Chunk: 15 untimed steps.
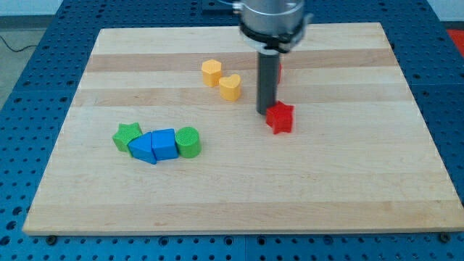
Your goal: Separate red blocks from yellow blocks
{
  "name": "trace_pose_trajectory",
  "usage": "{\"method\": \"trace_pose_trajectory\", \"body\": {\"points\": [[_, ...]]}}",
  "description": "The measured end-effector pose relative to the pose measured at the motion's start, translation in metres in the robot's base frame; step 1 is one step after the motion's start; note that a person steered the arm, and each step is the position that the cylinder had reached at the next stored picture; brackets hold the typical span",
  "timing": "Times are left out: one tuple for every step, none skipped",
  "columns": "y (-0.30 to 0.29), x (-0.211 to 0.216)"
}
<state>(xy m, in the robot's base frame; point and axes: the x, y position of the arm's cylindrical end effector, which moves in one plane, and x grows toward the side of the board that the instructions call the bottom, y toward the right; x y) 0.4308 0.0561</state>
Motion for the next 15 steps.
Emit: {"method": "trace_pose_trajectory", "body": {"points": [[-0.002, 0.003], [-0.05, -0.03], [-0.088, -0.053], [-0.124, -0.07], [-0.125, -0.071], [-0.117, -0.071], [-0.083, -0.071], [-0.054, -0.08], [-0.044, -0.109], [-0.02, -0.124], [0.036, -0.095], [0.067, -0.058], [0.067, -0.072], [0.059, -0.098], [0.036, -0.084]]}}
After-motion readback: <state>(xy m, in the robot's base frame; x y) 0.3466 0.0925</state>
